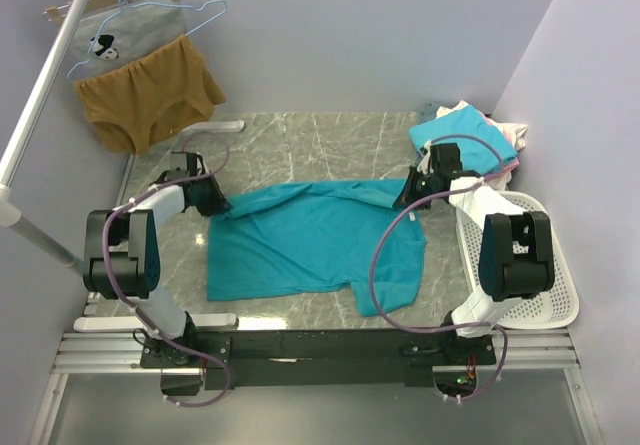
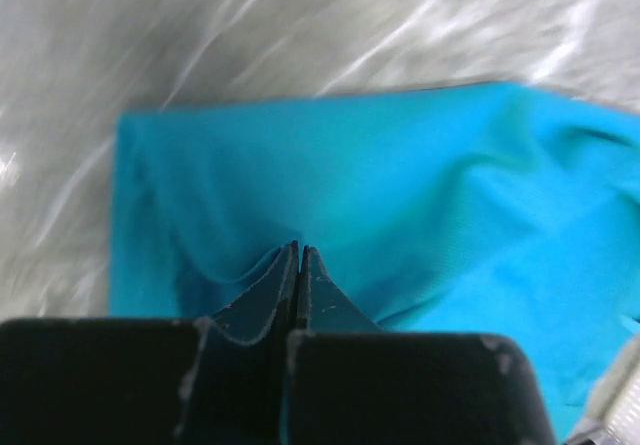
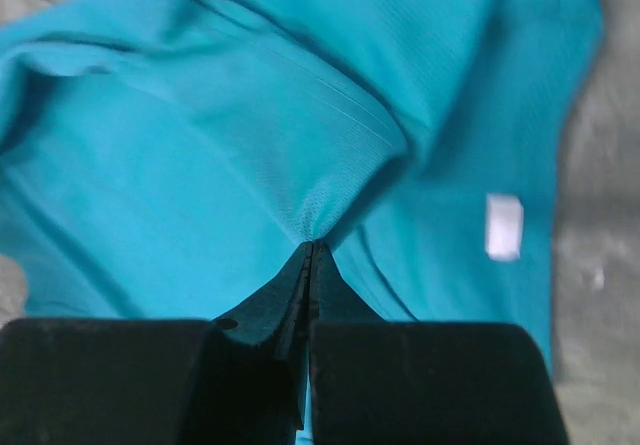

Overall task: Fold and stack the t-shirts
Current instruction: Fold the flattened tshirt in 1/3 of the way

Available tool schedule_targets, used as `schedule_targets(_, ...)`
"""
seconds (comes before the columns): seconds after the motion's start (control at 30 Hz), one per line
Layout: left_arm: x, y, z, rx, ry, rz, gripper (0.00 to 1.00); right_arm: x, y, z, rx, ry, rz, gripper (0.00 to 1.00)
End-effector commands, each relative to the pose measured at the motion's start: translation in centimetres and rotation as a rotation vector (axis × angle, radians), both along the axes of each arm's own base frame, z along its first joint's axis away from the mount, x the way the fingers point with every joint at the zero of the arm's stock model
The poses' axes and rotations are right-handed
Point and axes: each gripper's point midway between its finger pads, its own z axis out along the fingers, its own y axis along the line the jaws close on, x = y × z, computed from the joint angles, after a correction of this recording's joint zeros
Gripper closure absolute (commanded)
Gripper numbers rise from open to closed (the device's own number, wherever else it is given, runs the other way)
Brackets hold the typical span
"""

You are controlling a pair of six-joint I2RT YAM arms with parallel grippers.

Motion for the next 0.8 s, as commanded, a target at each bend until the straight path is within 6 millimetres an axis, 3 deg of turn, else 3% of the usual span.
schedule_targets(0.0, -2.0, 1.8, -1.1, 0.079, 0.053, 0.079, 0.99, -1.4, -1.9, 0.6, -0.095, -0.020, -0.115, 1.00)
schedule_targets(0.07, -2.5, 2.4, -2.0, 0.108, 0.089, 0.099, 0.99, -1.5, -3.9, -0.2, -0.188, -0.019, -0.195, 1.00)
schedule_targets(0.17, -2.6, 3.6, -2.6, 0.173, 0.124, 0.134, 0.99, -1.1, -5.4, 0.3, -0.251, -0.034, -0.260, 1.00)
schedule_targets(0.23, -2.7, 4.3, -3.3, 0.206, 0.161, 0.152, 0.99, -1.0, -5.9, 0.4, -0.269, -0.035, -0.290, 1.00)
schedule_targets(0.4, -3.1, 5.0, -4.6, 0.244, 0.217, 0.176, 0.98, -2.3, -7.0, -1.8, -0.320, 0.037, -0.353, 1.00)
schedule_targets(0.43, -3.0, 5.0, -4.8, 0.241, 0.227, 0.182, 0.85, -2.6, -7.2, -2.1, -0.327, 0.053, -0.363, 0.91)
schedule_targets(0.47, -3.1, 5.0, -4.8, 0.243, 0.236, 0.178, 0.36, -2.6, -7.3, -2.1, -0.328, 0.055, -0.373, 0.78)
schedule_targets(0.5, -3.1, 5.0, -4.8, 0.243, 0.233, 0.178, 0.01, -2.6, -7.2, -1.9, -0.323, 0.050, -0.375, 0.53)
schedule_targets(0.53, -3.0, 5.0, -4.4, 0.241, 0.218, 0.182, 0.01, -2.5, -7.2, -1.7, -0.318, 0.038, -0.378, 0.42)
schedule_targets(0.6, -2.6, 5.0, -3.5, 0.236, 0.180, 0.185, 0.01, -2.1, -6.8, -0.5, -0.293, -0.005, -0.374, 0.34)
schedule_targets(0.67, -2.3, 4.9, -1.9, 0.228, 0.126, 0.191, 0.00, -1.4, -6.0, 0.7, -0.249, -0.050, -0.347, 0.33)
schedule_targets(0.77, -1.2, 4.3, 0.6, 0.195, 0.039, 0.175, 0.01, -0.3, -2.9, 1.5, -0.132, -0.079, -0.241, 0.34)
